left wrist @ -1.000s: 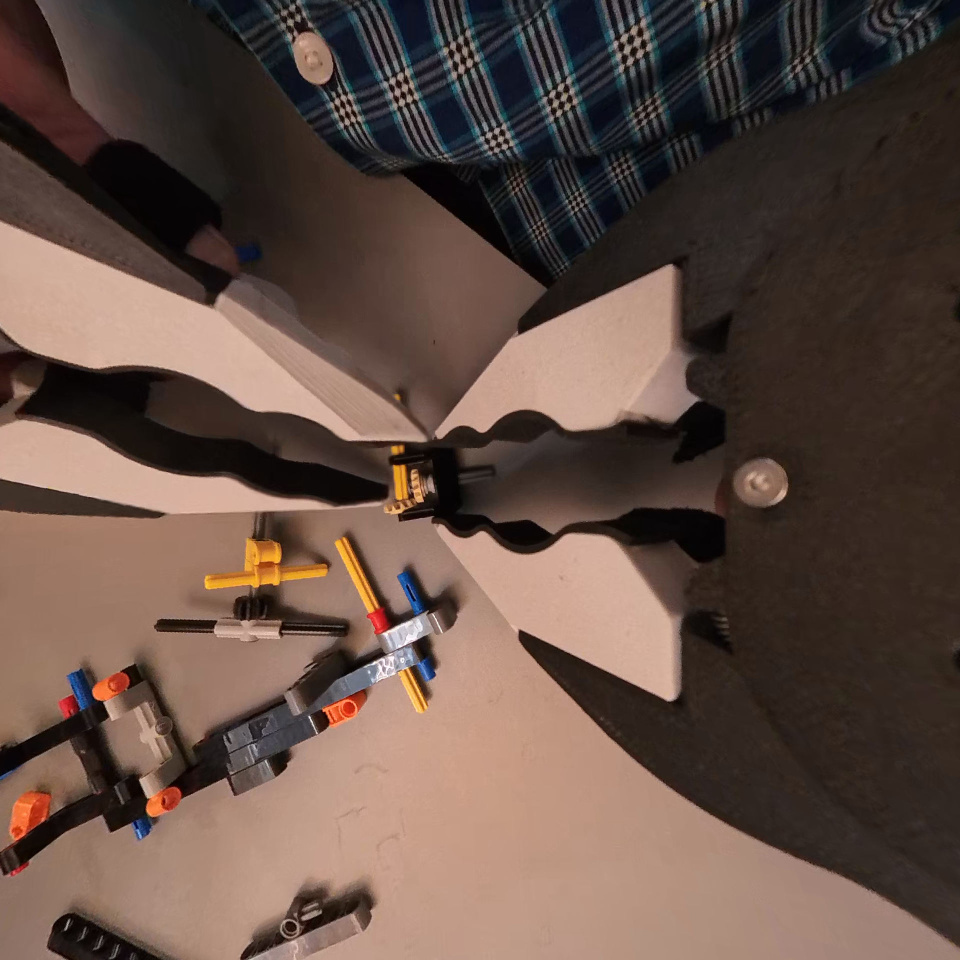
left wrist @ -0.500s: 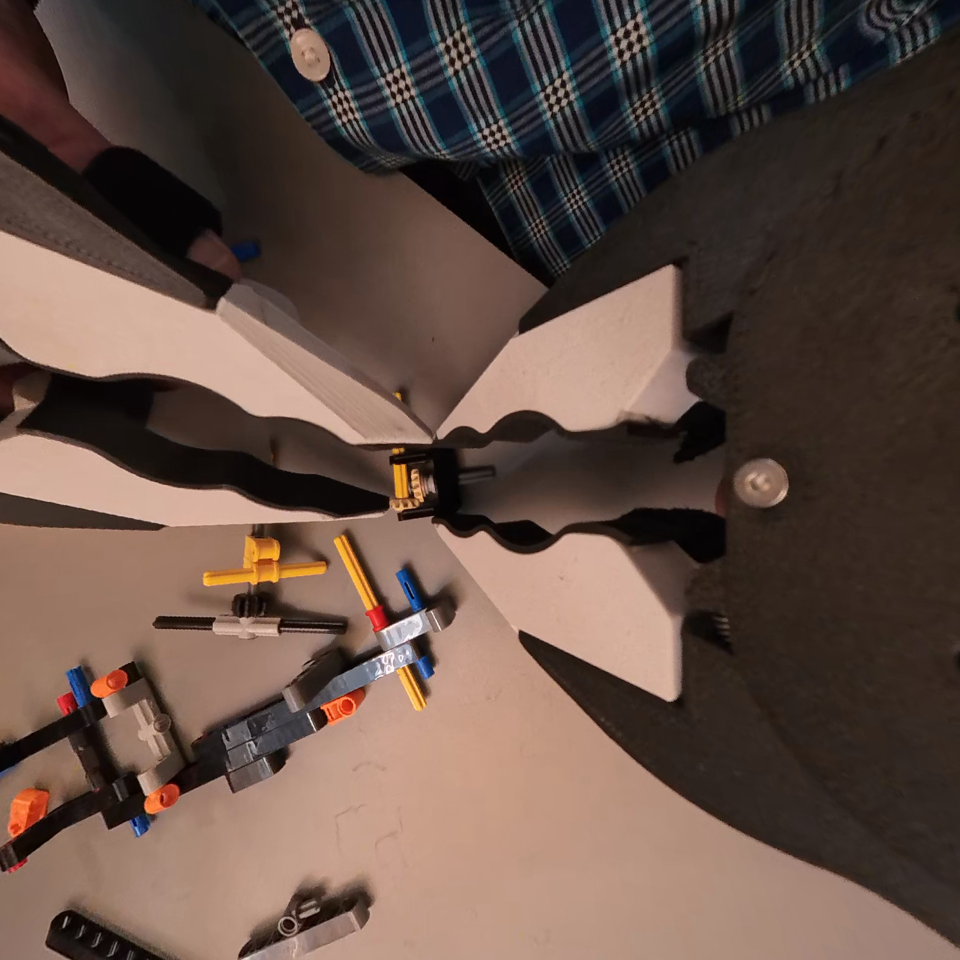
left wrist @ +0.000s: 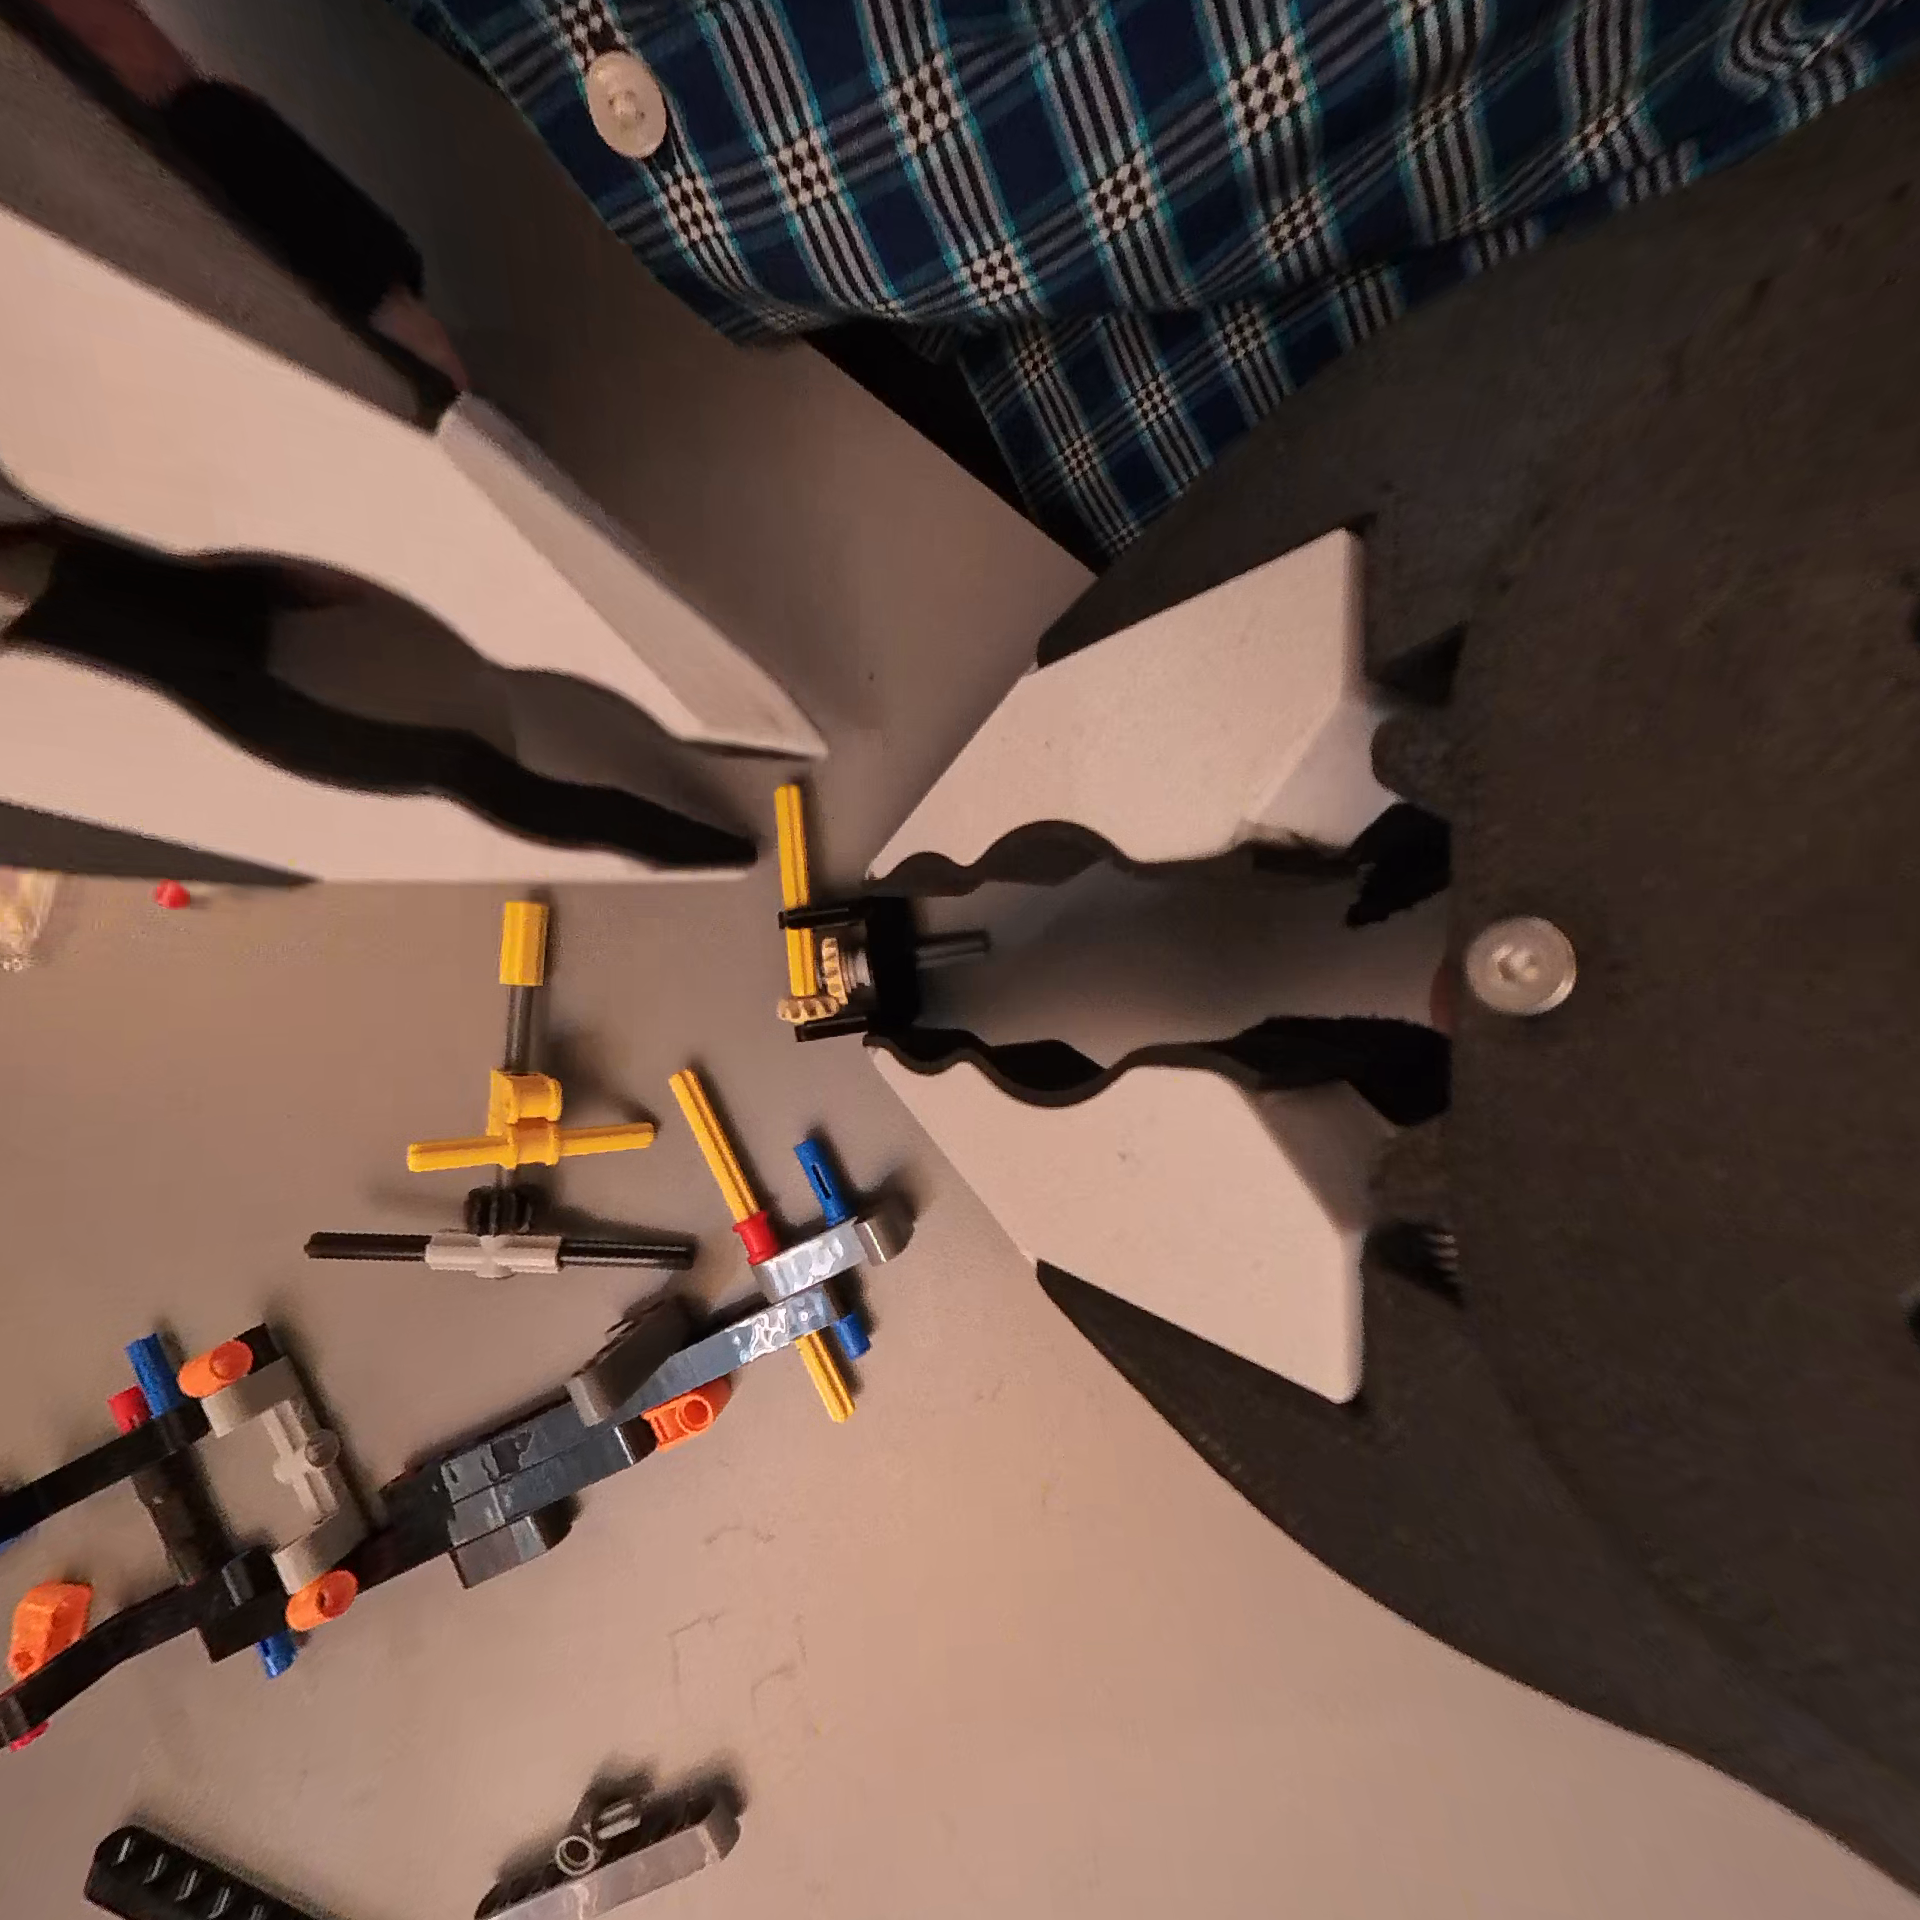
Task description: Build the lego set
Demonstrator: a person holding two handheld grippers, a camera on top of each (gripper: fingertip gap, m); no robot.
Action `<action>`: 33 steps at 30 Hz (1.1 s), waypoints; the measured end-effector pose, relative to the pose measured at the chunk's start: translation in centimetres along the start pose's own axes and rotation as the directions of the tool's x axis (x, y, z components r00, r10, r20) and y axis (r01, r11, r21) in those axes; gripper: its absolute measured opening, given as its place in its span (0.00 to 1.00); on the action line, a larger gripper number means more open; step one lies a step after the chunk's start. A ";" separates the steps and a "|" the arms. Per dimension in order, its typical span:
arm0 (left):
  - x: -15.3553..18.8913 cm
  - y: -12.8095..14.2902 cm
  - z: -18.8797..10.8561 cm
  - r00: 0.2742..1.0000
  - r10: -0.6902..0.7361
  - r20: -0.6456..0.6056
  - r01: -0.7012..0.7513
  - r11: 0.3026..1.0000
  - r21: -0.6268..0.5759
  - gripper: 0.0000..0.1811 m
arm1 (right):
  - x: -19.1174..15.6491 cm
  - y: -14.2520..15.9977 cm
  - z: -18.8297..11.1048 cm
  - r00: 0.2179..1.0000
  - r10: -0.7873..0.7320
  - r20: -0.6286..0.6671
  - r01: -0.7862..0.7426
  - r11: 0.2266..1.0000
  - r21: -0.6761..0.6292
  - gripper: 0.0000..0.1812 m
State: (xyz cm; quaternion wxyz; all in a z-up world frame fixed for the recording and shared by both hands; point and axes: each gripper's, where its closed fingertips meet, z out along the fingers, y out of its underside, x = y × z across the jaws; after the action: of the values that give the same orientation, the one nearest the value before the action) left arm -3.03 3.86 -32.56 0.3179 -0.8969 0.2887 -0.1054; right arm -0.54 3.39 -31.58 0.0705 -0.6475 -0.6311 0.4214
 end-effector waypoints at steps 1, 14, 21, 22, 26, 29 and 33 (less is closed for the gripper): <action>0.0 0.0 0.0 1.000 0.000 0.001 0.000 1.000 -0.001 0.12 | -0.2 0.2 0.1 1.000 0.000 -0.014 0.000 1.000 -0.008 0.12; -0.1 0.0 0.1 1.000 0.009 0.011 -0.009 1.000 -0.010 0.12 | 0.4 0.2 0.6 0.990 0.058 -0.131 -0.056 0.998 0.015 0.02; -0.1 0.0 0.1 1.000 0.001 0.002 -0.001 1.000 -0.009 0.12 | 0.3 0.2 0.7 0.985 0.148 -0.094 -0.147 0.989 0.012 0.01; -0.1 0.0 0.1 1.000 0.001 0.001 -0.001 1.000 -0.009 0.12 | 0.3 0.2 0.7 0.983 0.166 -0.083 -0.165 0.986 0.012 0.01; -0.1 0.0 0.2 1.000 0.002 -0.003 -0.002 1.000 -0.013 0.12 | 0.1 -0.1 0.6 0.976 0.214 -0.035 -0.214 0.977 0.008 0.01; -0.2 -0.1 0.2 1.000 0.003 0.000 -0.003 1.000 -0.011 0.12 | 0.3 -0.2 0.6 0.965 0.263 0.004 -0.263 0.965 0.017 0.01; -0.3 -0.1 0.2 1.000 0.002 -0.007 -0.002 1.000 -0.006 0.12 | 0.3 -0.4 0.6 0.959 0.282 0.027 -0.282 0.959 0.018 0.01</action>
State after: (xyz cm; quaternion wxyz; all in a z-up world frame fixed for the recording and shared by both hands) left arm -3.09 4.21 -32.67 0.3141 -0.8973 0.2908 -0.1073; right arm -1.25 3.43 -31.86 0.0093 -0.7248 -0.5285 0.4419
